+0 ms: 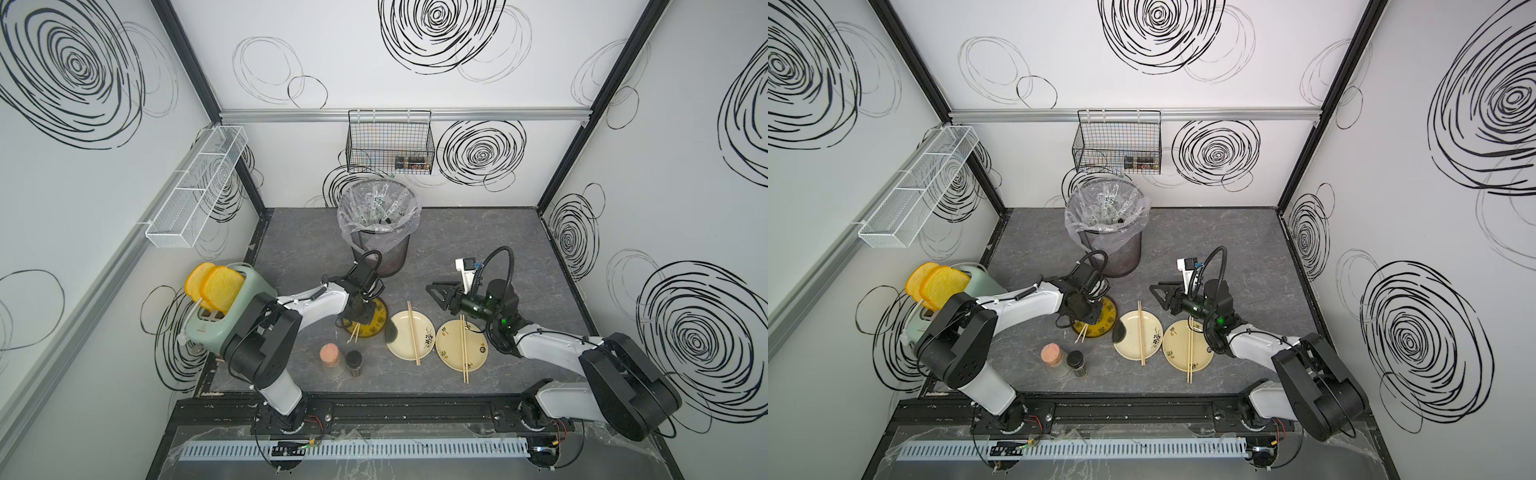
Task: Remove the packaging of disposable chopsticks
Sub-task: Adjust the disposable chopsticks at the plate.
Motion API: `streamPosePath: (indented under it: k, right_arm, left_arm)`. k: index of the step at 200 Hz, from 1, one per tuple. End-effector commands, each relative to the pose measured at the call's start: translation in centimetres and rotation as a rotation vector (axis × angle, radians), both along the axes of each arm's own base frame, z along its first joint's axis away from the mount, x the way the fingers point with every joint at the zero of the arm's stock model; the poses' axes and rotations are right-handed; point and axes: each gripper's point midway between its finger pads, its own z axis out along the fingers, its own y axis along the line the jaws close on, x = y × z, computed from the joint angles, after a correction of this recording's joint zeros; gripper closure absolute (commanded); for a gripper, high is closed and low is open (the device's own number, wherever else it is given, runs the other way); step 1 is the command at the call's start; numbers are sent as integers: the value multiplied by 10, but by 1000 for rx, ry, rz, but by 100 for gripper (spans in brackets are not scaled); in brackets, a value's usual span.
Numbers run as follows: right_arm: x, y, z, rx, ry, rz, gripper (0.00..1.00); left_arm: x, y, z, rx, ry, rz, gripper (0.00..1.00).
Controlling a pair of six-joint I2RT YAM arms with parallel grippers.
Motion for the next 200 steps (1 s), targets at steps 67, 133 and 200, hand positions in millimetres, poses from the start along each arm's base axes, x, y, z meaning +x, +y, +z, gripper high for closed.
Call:
streamPosePath:
  k: [67, 133, 200]
  right_arm:
    - [3, 0, 1, 5, -2, 0, 50]
    - [3, 3, -1, 3, 7, 9, 50]
    - [3, 5, -1, 6, 9, 18, 49]
  left_arm:
    - [25, -11, 12, -45, -59, -41, 67]
    - [25, -17, 8, -67, -42, -67, 80]
    - [21, -14, 7, -59, -20, -79, 73]
